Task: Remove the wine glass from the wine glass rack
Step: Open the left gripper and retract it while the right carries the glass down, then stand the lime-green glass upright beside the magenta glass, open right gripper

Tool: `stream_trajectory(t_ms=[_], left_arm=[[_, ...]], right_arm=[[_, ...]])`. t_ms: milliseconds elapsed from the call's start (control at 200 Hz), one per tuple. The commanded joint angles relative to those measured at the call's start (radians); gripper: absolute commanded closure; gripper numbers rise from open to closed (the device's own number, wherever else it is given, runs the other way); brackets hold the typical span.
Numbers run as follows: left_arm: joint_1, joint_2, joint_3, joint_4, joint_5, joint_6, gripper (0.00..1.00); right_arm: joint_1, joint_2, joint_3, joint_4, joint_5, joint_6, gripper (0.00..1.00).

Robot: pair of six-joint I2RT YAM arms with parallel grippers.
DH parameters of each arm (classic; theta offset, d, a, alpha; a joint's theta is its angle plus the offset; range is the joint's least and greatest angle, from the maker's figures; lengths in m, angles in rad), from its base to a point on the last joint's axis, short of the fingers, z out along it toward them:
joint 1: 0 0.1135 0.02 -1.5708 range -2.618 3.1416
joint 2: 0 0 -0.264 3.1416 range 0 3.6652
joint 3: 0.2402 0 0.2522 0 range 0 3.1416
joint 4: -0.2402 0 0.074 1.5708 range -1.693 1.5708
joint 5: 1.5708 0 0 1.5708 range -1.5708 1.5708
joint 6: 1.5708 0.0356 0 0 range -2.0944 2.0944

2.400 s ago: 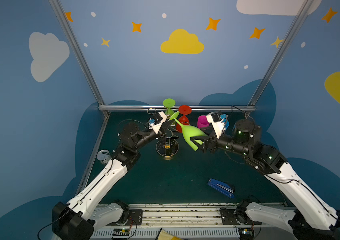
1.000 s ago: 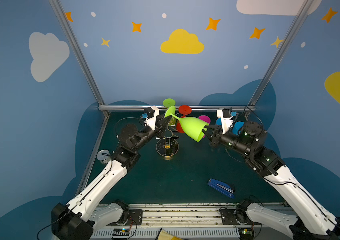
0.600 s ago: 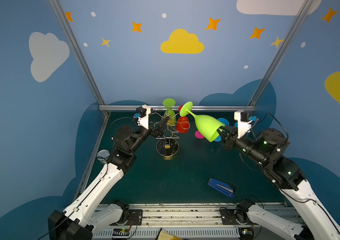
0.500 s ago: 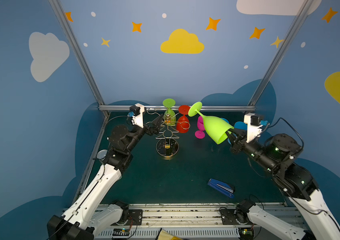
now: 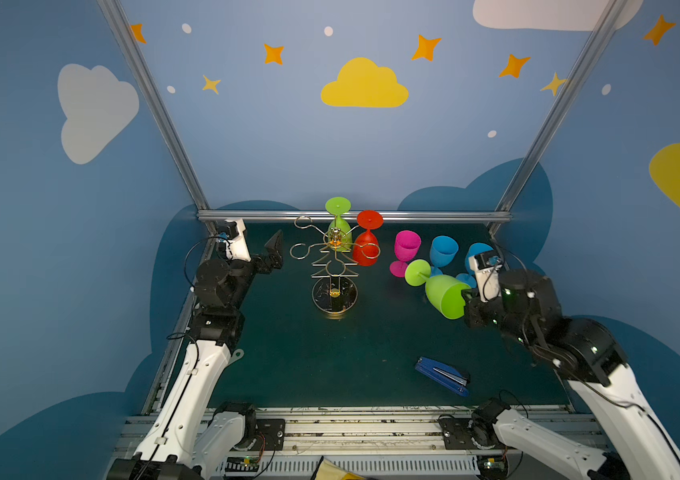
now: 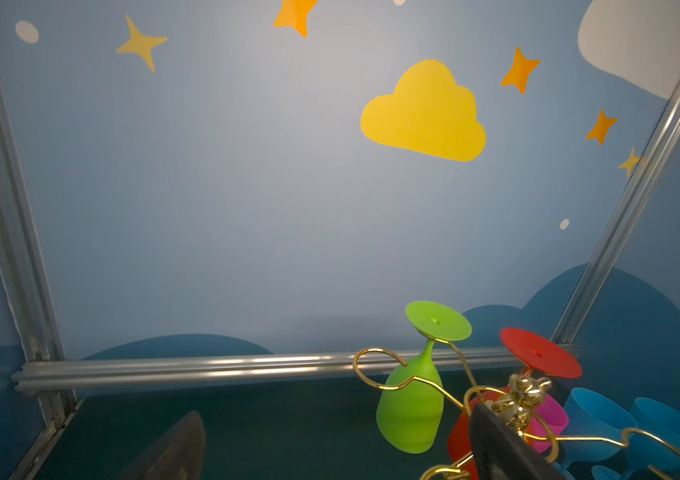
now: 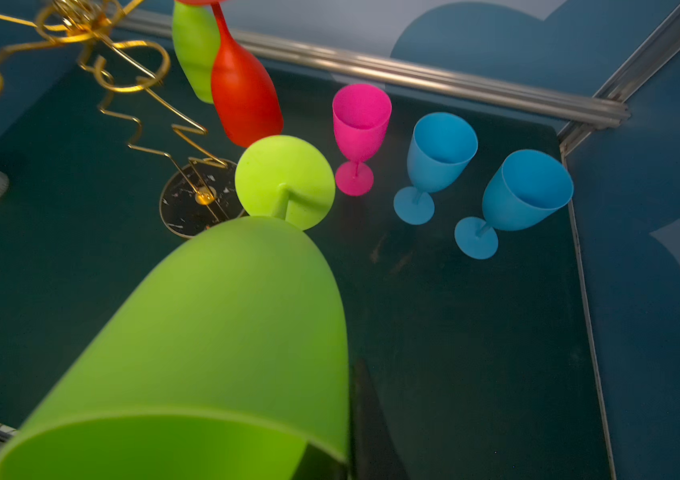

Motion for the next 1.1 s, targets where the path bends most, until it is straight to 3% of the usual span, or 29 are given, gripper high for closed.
stream_trajectory(t_ms=[0,185,591,1096], left_arm=[[0.020,-0.020,0.004,0.021,0.012,-0.029,0.03],[0.037,-0.060,-0.028,0.024,0.012,-0.024,0.02],[0.049,-0.086,-0.050,0.024,-0.006,-0.034,0.02],[0.057,-0.084,-0.056,0.017,-0.017,-0.041,0.01]], right_arm=[[-0.035,0.117,0.026,-0.036,-0.030,-0.023,1.00],[-0.099,0.331,0.080,-0.017,-0.105,-0.070,1.00],[-0.180,0.648,0.221,0.019,-0.221,-0.127,1.00],[-0.207,1.078,0.644,-0.315,-0.206,-0.073,0.99]])
